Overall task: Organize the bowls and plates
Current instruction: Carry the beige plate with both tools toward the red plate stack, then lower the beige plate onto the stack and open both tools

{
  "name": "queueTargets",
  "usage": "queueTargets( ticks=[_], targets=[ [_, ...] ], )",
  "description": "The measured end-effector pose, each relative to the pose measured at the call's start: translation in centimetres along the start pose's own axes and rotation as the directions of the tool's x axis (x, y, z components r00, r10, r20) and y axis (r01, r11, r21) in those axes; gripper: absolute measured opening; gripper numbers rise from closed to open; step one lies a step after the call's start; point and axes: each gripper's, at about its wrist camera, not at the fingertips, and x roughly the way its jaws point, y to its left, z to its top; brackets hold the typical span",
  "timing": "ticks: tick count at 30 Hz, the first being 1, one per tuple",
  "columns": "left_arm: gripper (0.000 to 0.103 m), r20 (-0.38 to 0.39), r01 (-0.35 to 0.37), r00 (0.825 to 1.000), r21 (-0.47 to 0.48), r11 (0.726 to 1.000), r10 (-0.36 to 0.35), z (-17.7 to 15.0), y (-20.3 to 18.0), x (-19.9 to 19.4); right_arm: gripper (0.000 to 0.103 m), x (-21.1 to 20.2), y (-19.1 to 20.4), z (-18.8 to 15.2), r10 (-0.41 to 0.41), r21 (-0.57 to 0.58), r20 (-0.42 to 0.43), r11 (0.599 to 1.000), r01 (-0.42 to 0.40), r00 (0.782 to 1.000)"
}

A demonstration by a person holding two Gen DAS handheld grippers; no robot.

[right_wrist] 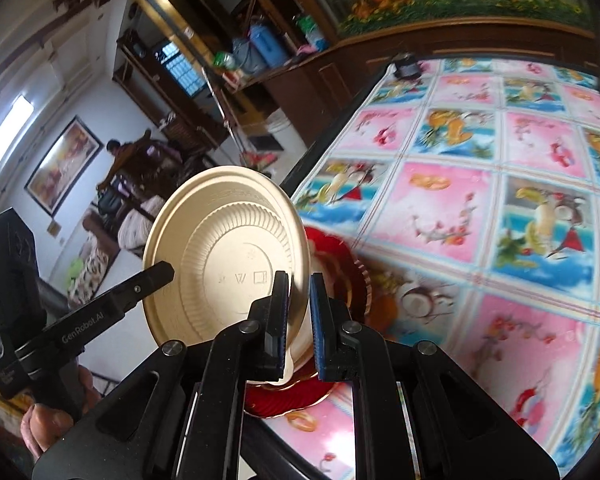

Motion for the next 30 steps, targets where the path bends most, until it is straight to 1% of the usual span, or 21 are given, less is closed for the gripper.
queueTargets(
  ticks=[2,6,15,22,30],
  targets=[
    [0.009,-0.017,-0.008,1.0,-0.003,1.0,0.008,-0.4,0.6,0.4,0.01,0.6,0.3,-0.2,0.0,-0.002,-0.014,1.0,0.0,1.0],
    [0.009,-0.058,0.001,0.998,-0.012,1.0,-0.001,-0.9,1.3,1.1,0.01,1.4,0.6,-0.5,-0.009,0.003,-0.042,1.0,0.009,0.999],
    [0.011,-0.112,0.021,0.993,-0.018,1.0,-0.023,-1.4,2.3,1.8,0.01,2.1,0.7,-0.4,-0.027,0.011,-0.086,1.0,0.028,0.996],
    [0.012,-0.169,0.031,0.985,-0.032,0.999,-0.036,-2.0,3.0,3.0,0.01,3.4,0.2,-0.5,-0.038,0.032,-0.116,0.999,0.042,0.992],
    [0.012,-0.187,0.024,0.982,-0.028,0.999,-0.029,-2.2,3.3,3.3,0.01,4.3,0.1,-0.7,-0.047,0.026,-0.132,0.998,0.051,0.99]
  ],
)
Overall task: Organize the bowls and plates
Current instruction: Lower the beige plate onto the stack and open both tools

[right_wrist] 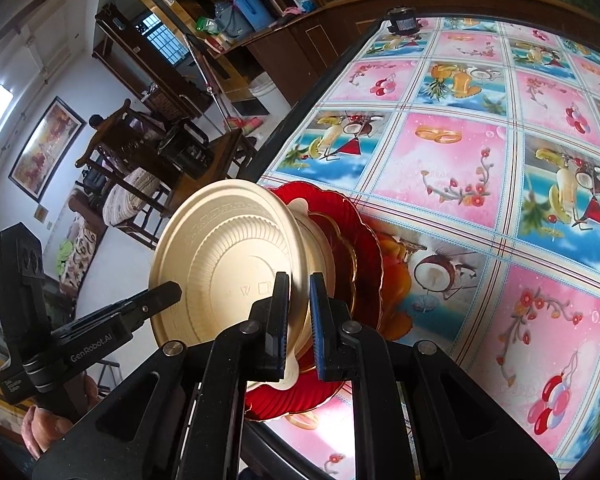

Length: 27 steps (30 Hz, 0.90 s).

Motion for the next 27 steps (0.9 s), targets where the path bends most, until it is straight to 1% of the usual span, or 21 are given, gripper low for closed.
queueTargets(
  ticks=[4,7,8,9,10,15,18,20,22,26,27],
  targets=[
    [0.013,-0.02,-0.001,1.0,-0.001,1.0,0.001,0.0,0.3,0.3,0.01,0.2,0.1,0.0,0.011,0.005,-0.01,1.0,-0.011,1.0],
    [0.015,-0.04,0.007,0.999,-0.018,1.0,-0.008,0.0,0.7,0.6,0.01,0.3,0.0,0.0,0.016,0.009,-0.014,1.0,-0.016,1.0],
    [0.017,-0.039,0.012,0.999,-0.021,1.0,-0.012,0.0,0.8,0.5,0.01,0.3,0.0,0.0,0.022,0.013,-0.017,1.0,-0.022,1.0],
    [0.021,-0.038,0.006,0.999,-0.022,1.0,-0.007,0.0,0.9,0.5,0.01,0.3,0.0,0.0,0.023,0.014,-0.018,1.0,-0.023,1.0],
    [0.023,-0.034,-0.001,0.999,-0.022,1.0,0.0,0.0,0.9,0.4,0.01,0.3,-0.1,0.1,0.025,0.014,-0.019,1.0,-0.025,0.999],
    [0.037,-0.01,-0.027,1.0,-0.028,0.999,0.027,0.1,1.4,-0.3,0.011,0.4,-0.2,0.1,0.037,0.013,-0.035,0.999,-0.037,0.999],
    [0.037,0.007,-0.04,0.999,-0.027,0.999,0.04,0.1,1.7,-0.8,0.012,0.0,-0.2,0.2,0.064,0.007,-0.029,0.998,-0.064,0.998],
    [0.037,0.022,-0.043,0.999,-0.033,0.999,0.044,0.2,2.0,-1.3,0.012,-0.5,-0.2,0.3,0.079,0.0,-0.017,0.997,-0.079,0.997],
    [0.037,0.054,-0.049,0.997,-0.041,0.998,0.051,0.3,2.3,-2.2,0.012,-1.3,-0.3,0.3,0.093,-0.008,0.006,0.996,-0.093,0.996],
    [0.038,0.166,-0.09,0.982,-0.034,0.995,0.094,0.7,1.6,-4.6,0.012,-3.2,-1.3,0.4,0.125,-0.012,0.083,0.992,-0.124,0.989],
    [0.041,0.182,-0.094,0.978,-0.028,0.995,0.097,0.8,1.3,-5.0,0.012,-3.7,-1.6,0.5,0.129,-0.008,0.105,0.992,-0.129,0.986]
  ],
)
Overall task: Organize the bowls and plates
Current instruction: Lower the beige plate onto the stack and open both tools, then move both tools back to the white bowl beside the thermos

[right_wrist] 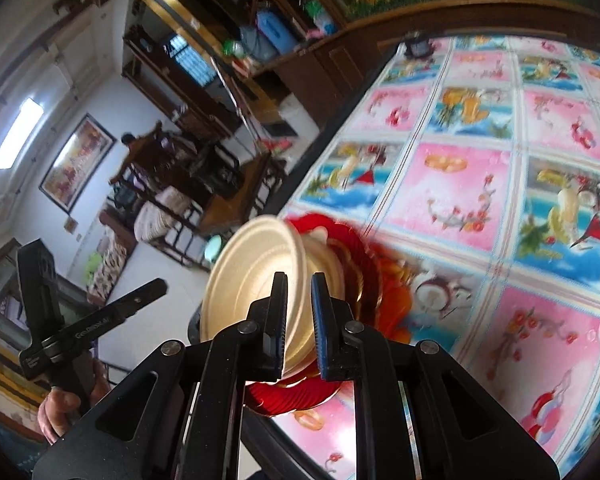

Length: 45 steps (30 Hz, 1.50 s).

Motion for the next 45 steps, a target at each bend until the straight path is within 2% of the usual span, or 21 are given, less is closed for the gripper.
queueTargets(
  ticks=[4,10,16,22,28,32,39,43,45],
  targets=[
    [0.046,0.046,0.007,0.999,0.028,1.0,-0.008,0.2,-1.3,-1.3,0.012,-0.9,-0.9,0.0,0.026,0.02,0.03,0.999,-0.027,0.999],
    [0.056,0.072,0.061,0.995,0.106,0.993,-0.069,-0.4,-5.0,-2.7,0.012,-2.6,-3.3,-0.3,-0.058,0.052,0.084,0.997,0.053,0.995],
    [0.058,0.041,0.123,0.99,0.25,0.96,-0.138,-1.8,-10.9,-3.2,0.012,-5.7,-7.7,-0.5,-0.087,0.162,0.136,0.985,0.064,0.987],
    [0.058,-0.052,0.218,0.975,0.387,0.896,-0.215,-3.9,-17.6,-3.2,0.012,-9.1,-11.1,-1.0,-0.11,0.231,0.188,0.971,0.065,0.976],
    [0.058,-0.184,0.337,0.941,0.469,0.816,-0.283,-5.8,-23.8,-2.6,0.012,-12.0,-14.7,-1.9,-0.137,0.294,0.226,0.953,0.066,0.964],
    [0.059,-0.286,0.4,0.913,0.492,0.774,-0.291,-7.2,-27.9,-0.9,0.012,-14.0,-17.7,-2.4,-0.161,0.349,0.246,0.935,0.068,0.956],
    [0.059,-0.398,0.44,0.883,0.518,0.733,-0.249,-9.3,-33.1,1.7,0.012,-18.0,-21.9,-2.8,-0.226,0.409,0.29,0.908,0.093,0.93],
    [0.059,-0.405,0.425,0.887,0.524,0.738,-0.223,-8.9,-34.9,2.9,0.011,-21.4,-24.9,-2.5,-0.286,0.449,0.324,0.886,0.12,0.902],
    [0.059,-0.403,0.41,0.891,0.517,0.752,-0.209,-8.3,-35.6,3.6,0.011,-23.7,-27.0,-2.1,-0.327,0.483,0.35,0.866,0.13,0.878]
  ],
)
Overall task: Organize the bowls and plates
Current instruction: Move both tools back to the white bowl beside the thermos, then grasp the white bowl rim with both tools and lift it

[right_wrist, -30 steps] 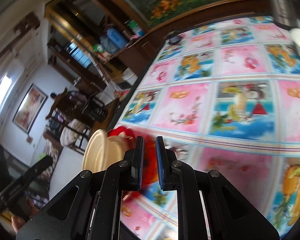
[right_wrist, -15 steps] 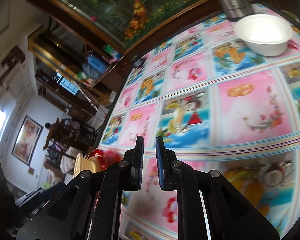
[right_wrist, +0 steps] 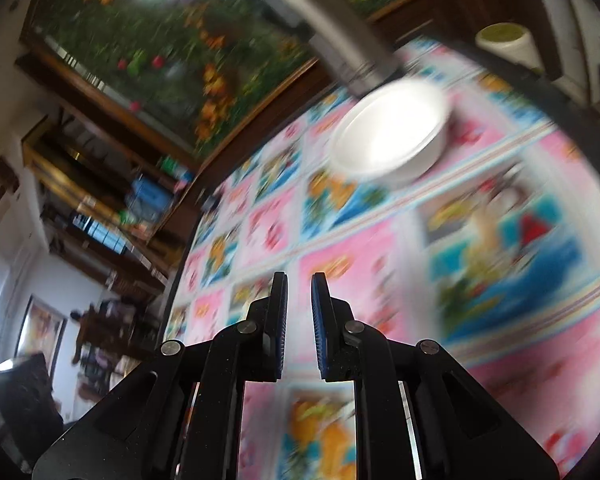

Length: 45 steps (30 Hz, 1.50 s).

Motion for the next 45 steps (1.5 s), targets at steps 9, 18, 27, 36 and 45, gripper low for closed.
queueTargets(
  ticks=[9,18,27,36,45],
  targets=[
    [0.059,-0.02,-0.008,1.0,-0.071,0.997,0.007,5.2,0.7,2.7,0.012,-2.8,-6.4,7.1,-0.052,0.179,0.138,0.983,0.027,0.989],
    [0.059,0.134,-0.053,0.988,-0.159,0.986,0.075,12.3,0.9,4.2,0.02,2.5,-9.0,9.6,-0.056,0.302,0.145,0.953,0.009,0.988],
    [0.059,0.151,-0.076,0.982,-0.213,0.974,0.11,17.9,-0.9,9.2,0.02,3.8,-11.1,9.2,-0.034,0.337,0.116,0.941,-0.007,0.993],
    [0.059,0.125,-0.072,0.986,-0.265,0.962,0.108,20.4,-1.1,11.6,0.02,4.2,-10.5,9.6,-0.03,0.312,0.112,0.95,-0.006,0.993],
    [0.059,0.092,0.032,0.996,-0.278,0.96,-0.007,20.9,-1.6,13.3,0.02,5.0,-10.4,9.2,-0.038,0.306,0.09,0.952,0.008,0.995]
  ],
)
